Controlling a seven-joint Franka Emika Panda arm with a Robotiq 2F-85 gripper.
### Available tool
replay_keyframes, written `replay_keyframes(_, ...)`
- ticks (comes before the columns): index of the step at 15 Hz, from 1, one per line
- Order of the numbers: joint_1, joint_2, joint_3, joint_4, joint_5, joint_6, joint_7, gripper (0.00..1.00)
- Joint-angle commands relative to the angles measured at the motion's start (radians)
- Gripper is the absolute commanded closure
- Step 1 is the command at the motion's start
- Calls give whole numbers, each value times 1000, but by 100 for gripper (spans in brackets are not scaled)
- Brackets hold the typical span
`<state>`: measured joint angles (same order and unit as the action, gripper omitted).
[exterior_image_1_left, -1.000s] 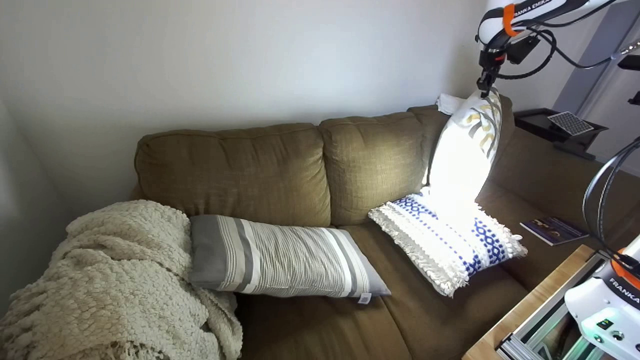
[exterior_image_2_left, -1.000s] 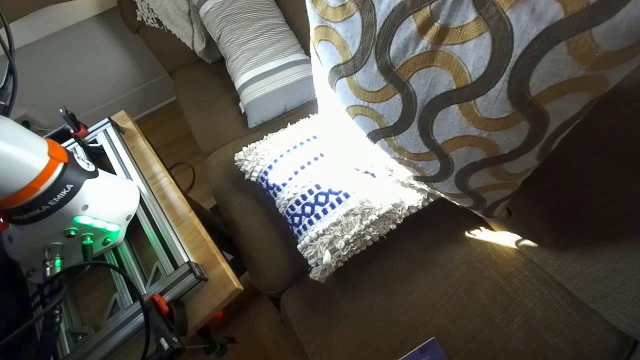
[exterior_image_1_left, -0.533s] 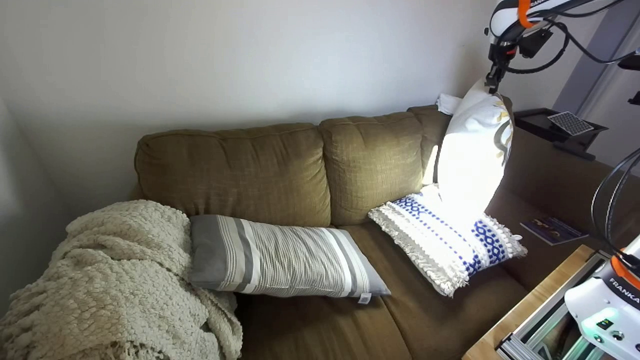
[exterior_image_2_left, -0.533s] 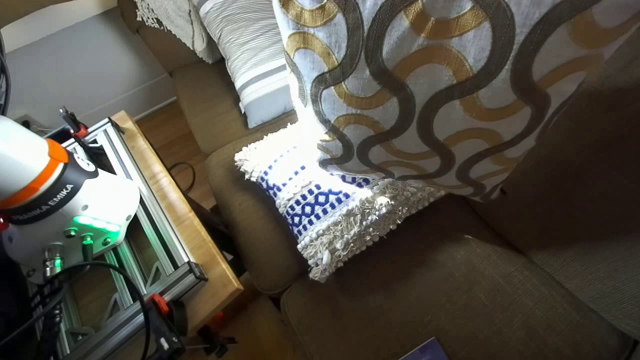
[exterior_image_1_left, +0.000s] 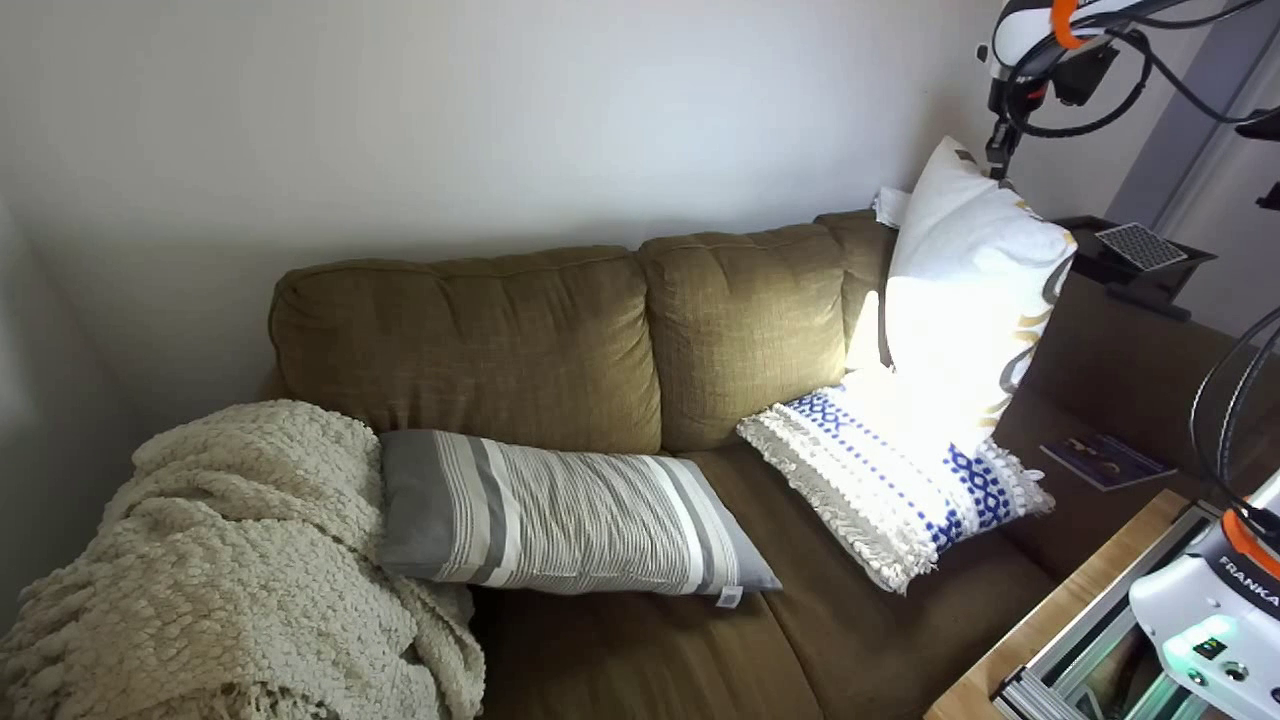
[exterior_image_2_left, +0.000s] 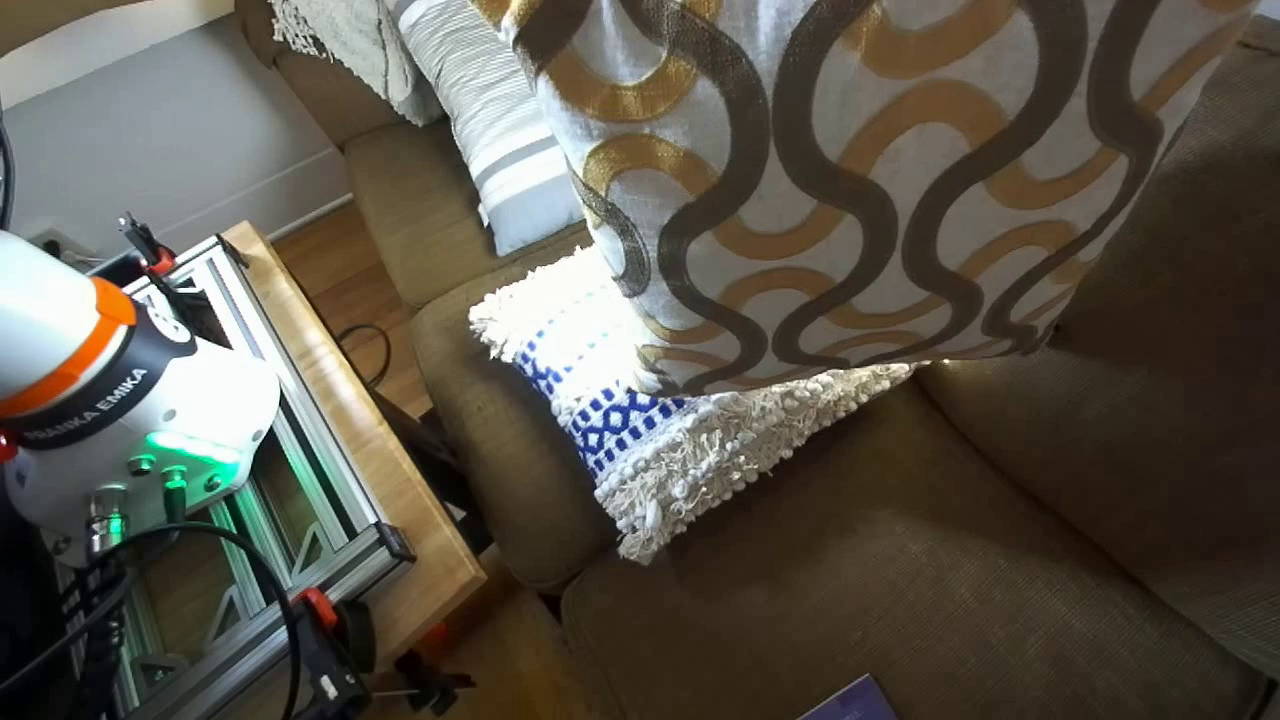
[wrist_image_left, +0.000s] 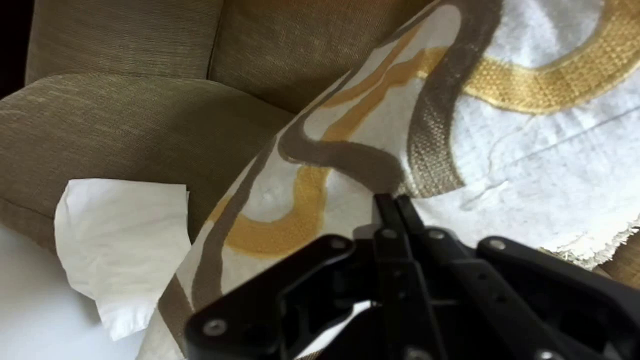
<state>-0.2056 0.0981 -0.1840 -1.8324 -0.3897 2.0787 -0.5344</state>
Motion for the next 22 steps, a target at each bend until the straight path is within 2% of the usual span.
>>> replay_keyframes(1,3,3,1,31,-42,-36,-35,99)
replay_keyframes(10,57,193,68,32,-7,-15,20,99)
replay_keyframes(15,86,276,133,6,71,93,74,99)
replay_keyframes(20,107,323,181,-3,89,6,-15,99)
replay_keyframes(22,106,340,204,14,114,-67,-74,99)
